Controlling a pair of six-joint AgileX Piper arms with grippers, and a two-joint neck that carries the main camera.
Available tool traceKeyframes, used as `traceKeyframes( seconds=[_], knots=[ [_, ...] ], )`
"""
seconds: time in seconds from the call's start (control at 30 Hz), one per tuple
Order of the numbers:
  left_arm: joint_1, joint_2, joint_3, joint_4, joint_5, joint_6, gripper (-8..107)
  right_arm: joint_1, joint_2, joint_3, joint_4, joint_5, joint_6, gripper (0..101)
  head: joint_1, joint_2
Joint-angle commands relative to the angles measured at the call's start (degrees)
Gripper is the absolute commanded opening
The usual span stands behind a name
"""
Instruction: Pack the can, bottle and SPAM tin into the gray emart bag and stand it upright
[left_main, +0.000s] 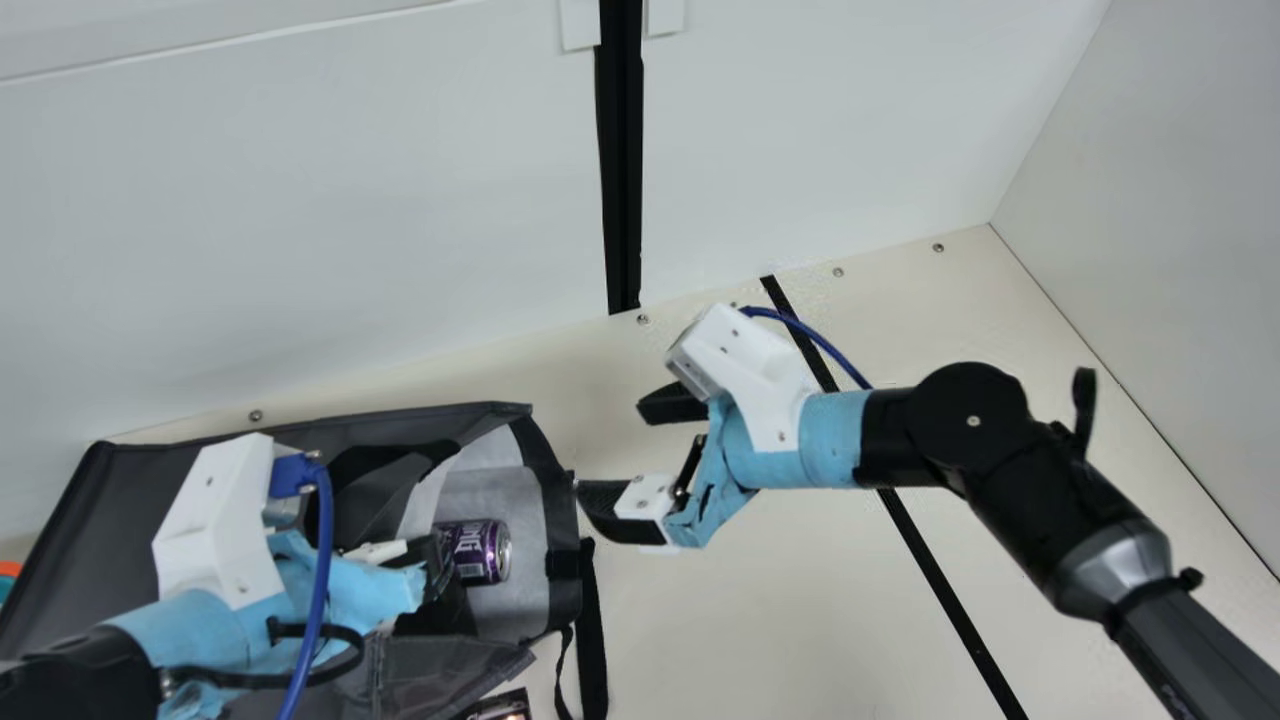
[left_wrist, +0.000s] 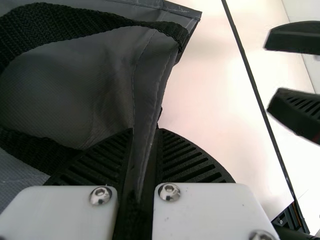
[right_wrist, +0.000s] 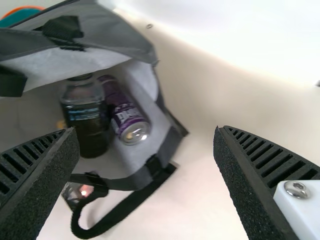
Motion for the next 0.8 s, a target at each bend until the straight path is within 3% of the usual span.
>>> traceKeyframes(
  seconds=[0.0,0.37,0.77],
  knots=[
    [0.0,0.0,0.0,0.0,0.0,0.0,-8,-0.94,-1.16,0.06,-1.3,-0.55,1.25,95,-1.3,-0.05],
    [0.0,0.0,0.0,0.0,0.0,0.0,-8,-5.49,-7.45,0.26,-11.45,-2.9,9.67,95,-1.3,-0.05],
    [0.0,0.0,0.0,0.0,0.0,0.0,-8,-10.39,-14.85,1.31,-27.75,-4.97,23.28,95,-1.3,-0.05]
  ],
)
